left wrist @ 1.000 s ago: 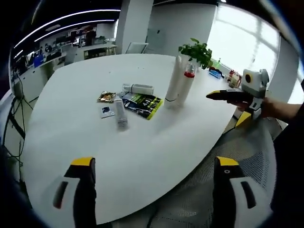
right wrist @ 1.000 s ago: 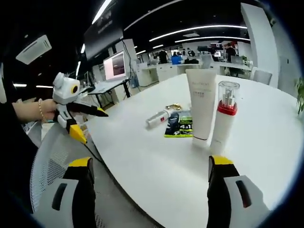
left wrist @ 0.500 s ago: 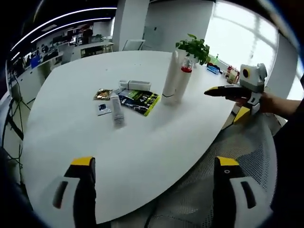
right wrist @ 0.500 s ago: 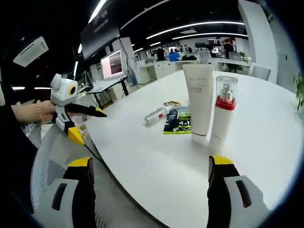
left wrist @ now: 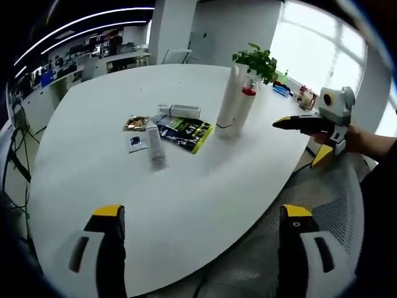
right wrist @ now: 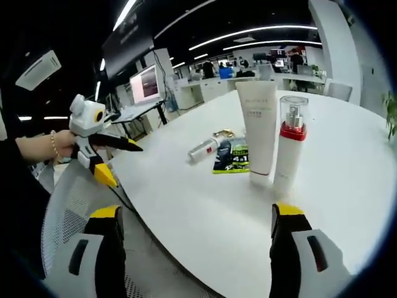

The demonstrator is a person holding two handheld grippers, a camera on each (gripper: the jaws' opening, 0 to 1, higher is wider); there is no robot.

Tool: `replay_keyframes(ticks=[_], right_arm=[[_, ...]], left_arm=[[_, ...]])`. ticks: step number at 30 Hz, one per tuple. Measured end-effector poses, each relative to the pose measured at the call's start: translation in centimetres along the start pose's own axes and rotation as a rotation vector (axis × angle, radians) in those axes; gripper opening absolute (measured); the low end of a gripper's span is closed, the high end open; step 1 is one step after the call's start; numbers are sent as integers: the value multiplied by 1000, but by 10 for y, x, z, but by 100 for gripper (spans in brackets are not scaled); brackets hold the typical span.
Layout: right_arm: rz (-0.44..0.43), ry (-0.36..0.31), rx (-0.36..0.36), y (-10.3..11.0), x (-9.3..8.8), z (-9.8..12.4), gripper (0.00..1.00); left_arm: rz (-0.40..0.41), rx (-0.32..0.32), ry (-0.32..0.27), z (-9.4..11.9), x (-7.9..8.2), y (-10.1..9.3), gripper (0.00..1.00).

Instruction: Arrange the skincare products in the storage area until every visible bottle or jar stands upright without overlapping.

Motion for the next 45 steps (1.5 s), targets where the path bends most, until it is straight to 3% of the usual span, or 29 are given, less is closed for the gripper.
replay_keyframes(ticks=[9, 45], right_arm=[[-2, 14, 7, 4, 0, -1, 97], [-66, 24, -67, -8, -3, 1, 99]], left_arm=[[-3, -20, 24, -13, 12, 2, 99], [-46, -16, 273, -69, 59, 51, 88]])
Point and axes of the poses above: the point that each gripper's makers call its tool centre point, and the gripper's own axes: z roughly backward along the fingers, y roughly to its left, x roughly out of its top, the point moved 9 cm from there along z, roughly backward along the fingers, and after that the axes turned 6 degrees about -x, right-handed, at the moved point
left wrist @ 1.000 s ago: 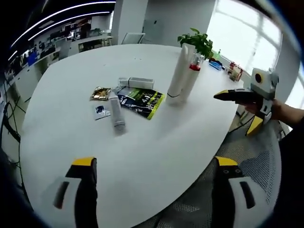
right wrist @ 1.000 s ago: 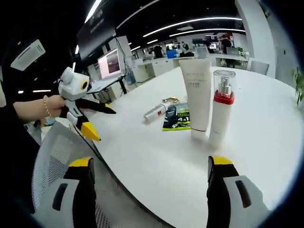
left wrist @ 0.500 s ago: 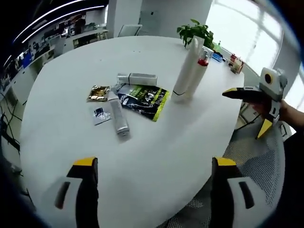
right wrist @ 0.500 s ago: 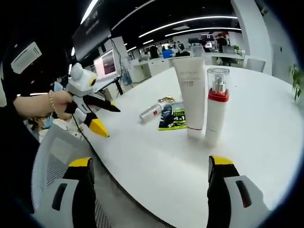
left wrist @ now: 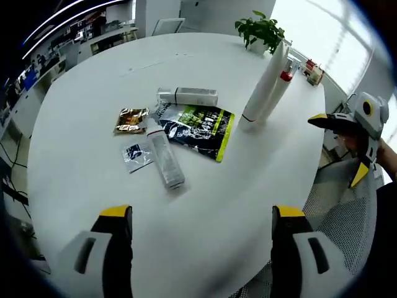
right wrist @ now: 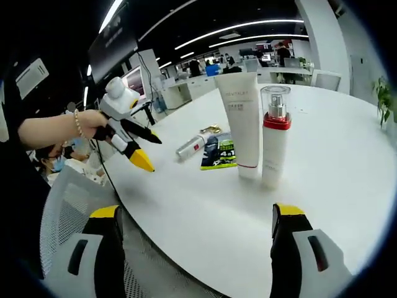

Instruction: Arrange the skincare products in the storage area until every visible bottle or jar stands upright without overlapping.

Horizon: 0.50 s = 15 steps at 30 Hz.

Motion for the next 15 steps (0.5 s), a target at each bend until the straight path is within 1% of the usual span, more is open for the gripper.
replay_keyframes(ticks=[2, 5, 8, 10, 15], right_arm=[[-5, 0, -1, 0, 0, 0, 99], [-8, 1, -3, -1, 0, 0, 99], [-11, 3, -7, -1, -1, 0, 99], [-9, 6, -8, -1, -1, -1, 99], [-15, 5, -13, -3, -1, -1, 99]], left_arm=[[3, 1, 8, -2, 2, 1, 87], [10, 3, 23, -10, 9, 10, 86], [24, 9, 32, -10, 9, 9, 85], [30, 17, 45, -12, 14, 12, 83], [13, 24, 76, -18, 26, 17, 81]])
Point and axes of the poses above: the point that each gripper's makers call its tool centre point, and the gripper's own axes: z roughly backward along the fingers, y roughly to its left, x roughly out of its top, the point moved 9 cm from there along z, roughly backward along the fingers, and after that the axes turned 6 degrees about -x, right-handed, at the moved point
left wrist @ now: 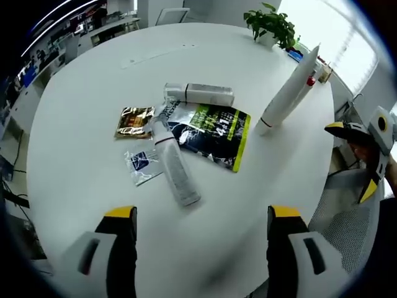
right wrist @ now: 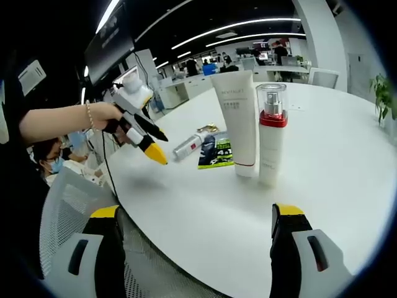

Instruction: Arrange the skincare products in the storage area until every visible bottle or jar stands upright without overlapping.

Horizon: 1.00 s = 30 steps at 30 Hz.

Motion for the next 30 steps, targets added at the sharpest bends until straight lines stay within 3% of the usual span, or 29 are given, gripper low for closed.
replay_keyframes(ticks=[6, 13, 20, 30], right_arm=[[-8, -1, -7, -1, 0, 0, 98], [-11, -1, -9, -1, 0, 0, 98], [-16, 1, -14, -2, 0, 0, 97], [-17, 7, -24, -3, -1, 0, 97]], left_arm=[[-1, -18, 31, -8, 13, 6, 72], [-10, -2, 85, -19, 26, 16, 70], [-31, 20, 123, -29, 39, 26, 61], [-13, 21, 176, -40, 47, 34, 56]])
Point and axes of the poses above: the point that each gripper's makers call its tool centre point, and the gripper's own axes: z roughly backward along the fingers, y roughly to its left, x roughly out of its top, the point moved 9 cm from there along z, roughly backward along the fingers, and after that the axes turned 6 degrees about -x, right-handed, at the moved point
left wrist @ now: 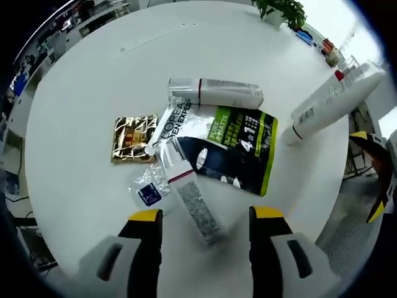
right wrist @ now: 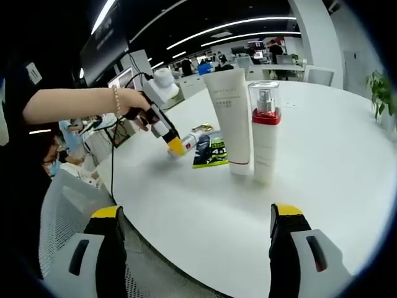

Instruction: Arrange the skincare products in the storage area until every visible bottle or jar stands upright without overlapping.

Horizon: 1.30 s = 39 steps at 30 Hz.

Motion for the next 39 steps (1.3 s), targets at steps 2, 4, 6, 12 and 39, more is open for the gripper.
replay_keyframes(ticks=[2, 4, 6, 12, 39], right_arm=[[-1, 0, -1, 0, 0, 0, 97], [-2, 2, -3, 0, 0, 0, 97], [-4, 3, -4, -1, 0, 0, 97], [-9, 5, -9, -1, 0, 0, 97], [-6, 17, -13, -1, -2, 0, 96]], left_arm=[[6, 4, 11, 0, -1, -2, 54], [8, 9, 14, 1, -1, -5, 52], [12, 14, 19, 2, 0, -6, 50], [-4, 47, 16, 3, 2, -9, 45], [21, 78, -46, -2, 7, 5, 20]])
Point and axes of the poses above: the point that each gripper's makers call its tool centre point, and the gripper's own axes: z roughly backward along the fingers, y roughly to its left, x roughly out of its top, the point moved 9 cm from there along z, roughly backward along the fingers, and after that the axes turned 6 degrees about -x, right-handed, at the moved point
